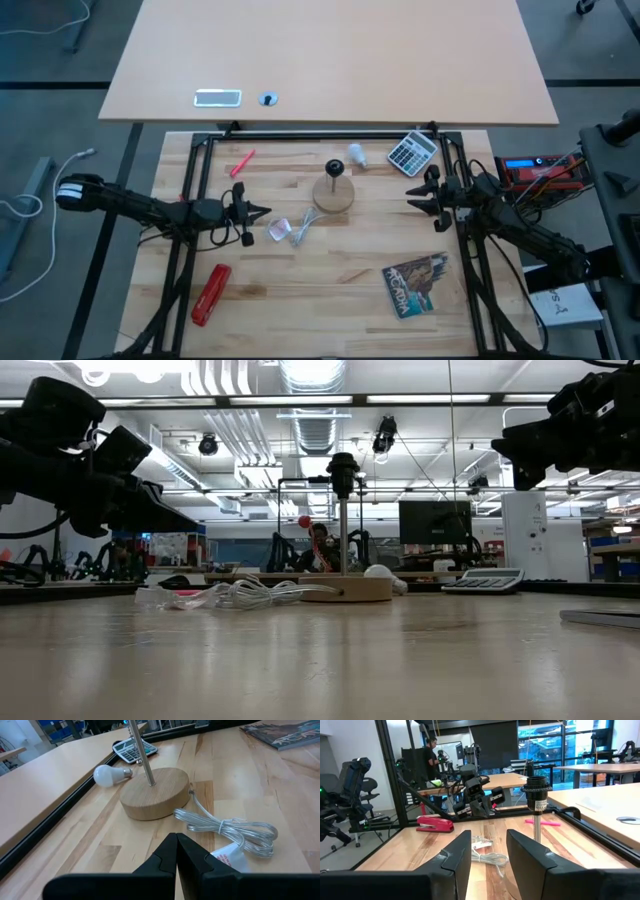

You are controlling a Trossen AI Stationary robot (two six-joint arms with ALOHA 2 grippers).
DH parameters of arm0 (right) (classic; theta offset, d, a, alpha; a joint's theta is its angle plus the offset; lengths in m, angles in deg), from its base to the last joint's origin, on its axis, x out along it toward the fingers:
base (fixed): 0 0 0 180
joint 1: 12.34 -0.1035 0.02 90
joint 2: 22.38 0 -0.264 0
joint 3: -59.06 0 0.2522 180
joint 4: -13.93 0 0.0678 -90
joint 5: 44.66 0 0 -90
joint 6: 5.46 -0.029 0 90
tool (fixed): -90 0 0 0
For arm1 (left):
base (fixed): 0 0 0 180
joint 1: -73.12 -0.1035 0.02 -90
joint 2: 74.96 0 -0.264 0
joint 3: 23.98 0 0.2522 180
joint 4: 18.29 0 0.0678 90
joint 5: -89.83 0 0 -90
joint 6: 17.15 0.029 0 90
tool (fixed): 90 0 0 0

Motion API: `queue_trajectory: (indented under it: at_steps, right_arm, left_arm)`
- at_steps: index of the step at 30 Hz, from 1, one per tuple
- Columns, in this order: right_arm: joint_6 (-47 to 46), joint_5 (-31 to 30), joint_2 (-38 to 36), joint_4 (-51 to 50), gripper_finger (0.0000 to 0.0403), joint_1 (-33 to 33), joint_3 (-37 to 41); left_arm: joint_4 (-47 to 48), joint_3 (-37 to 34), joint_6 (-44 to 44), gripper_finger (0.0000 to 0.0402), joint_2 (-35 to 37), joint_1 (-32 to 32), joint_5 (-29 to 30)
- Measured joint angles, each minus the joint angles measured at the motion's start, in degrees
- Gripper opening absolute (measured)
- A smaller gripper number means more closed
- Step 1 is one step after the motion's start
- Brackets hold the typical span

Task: Screw lightbulb
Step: Return to Home Position

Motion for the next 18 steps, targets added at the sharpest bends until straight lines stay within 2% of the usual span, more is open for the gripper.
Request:
queue_trajectory:
  at_steps: [9, 18]
  right_arm:
    - [0.00, -0.02, 0.00, 0.00, 0.0128, 0.00, 0.02]
    - [0.02, -0.02, 0.02, 0.00, 0.0111, -0.02, 0.02]
  left_arm:
    - [0.00, 0.00, 0.00, 0.0000, 0.00, 0.01, -0.01]
    - [0.00, 0.00, 0.00, 0.0000, 0.00, 0.00, 0.00]
